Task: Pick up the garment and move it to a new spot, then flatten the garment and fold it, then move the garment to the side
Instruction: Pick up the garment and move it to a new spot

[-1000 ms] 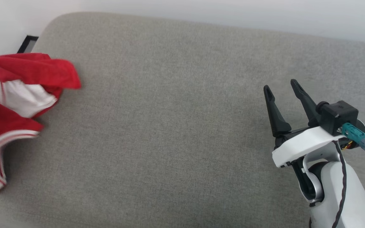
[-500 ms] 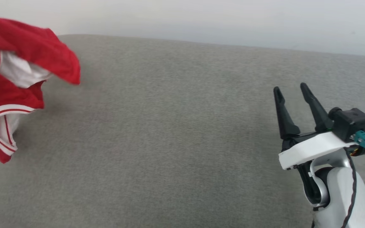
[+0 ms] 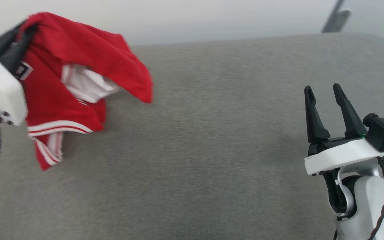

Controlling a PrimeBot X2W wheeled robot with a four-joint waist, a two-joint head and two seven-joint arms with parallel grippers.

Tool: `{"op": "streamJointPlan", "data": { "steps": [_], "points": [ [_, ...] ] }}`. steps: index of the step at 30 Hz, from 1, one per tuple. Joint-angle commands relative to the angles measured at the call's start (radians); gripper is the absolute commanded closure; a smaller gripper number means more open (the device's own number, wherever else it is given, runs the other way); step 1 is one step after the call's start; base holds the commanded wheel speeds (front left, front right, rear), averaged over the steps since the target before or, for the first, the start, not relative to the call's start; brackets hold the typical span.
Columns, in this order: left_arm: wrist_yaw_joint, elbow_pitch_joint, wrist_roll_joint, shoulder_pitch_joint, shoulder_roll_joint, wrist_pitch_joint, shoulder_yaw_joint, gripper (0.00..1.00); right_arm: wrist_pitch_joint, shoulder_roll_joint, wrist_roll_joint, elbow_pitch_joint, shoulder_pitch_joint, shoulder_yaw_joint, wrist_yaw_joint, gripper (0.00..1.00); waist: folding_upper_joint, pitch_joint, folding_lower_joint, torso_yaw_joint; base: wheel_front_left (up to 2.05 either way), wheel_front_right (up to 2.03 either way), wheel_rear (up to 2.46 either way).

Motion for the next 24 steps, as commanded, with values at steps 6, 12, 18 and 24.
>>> {"op": "streamJointPlan", "data": {
  "steps": [6,12,18,24],
  "points": [
    [0.025,-0.105,-0.005,0.028,-0.058,0.099,-0.087,1.0,-0.028,0.001,0.022,0.01,0.013,-0.001,0.0,0.0,0.0,0.04,0.0,-0.121,0.0,0.0,0.0],
    [0.011,-0.083,-0.024,0.075,-0.109,0.147,-0.17,1.0,-0.055,0.001,0.046,0.034,0.012,0.028,0.0,0.0,0.0,0.071,0.0,-0.169,0.0,0.0,0.0],
    [-0.008,0.044,-0.045,0.131,-0.158,0.164,-0.239,1.0,-0.088,0.001,0.071,0.069,0.006,0.059,0.0,0.0,0.0,0.096,0.0,-0.198,0.0,0.0,0.0],
    [-0.029,0.204,-0.052,0.154,-0.201,0.163,-0.288,1.0,-0.106,0.001,0.079,0.095,-0.006,0.079,0.0,0.0,0.0,0.104,0.0,-0.207,0.0,0.0,0.0]
  ]
}}
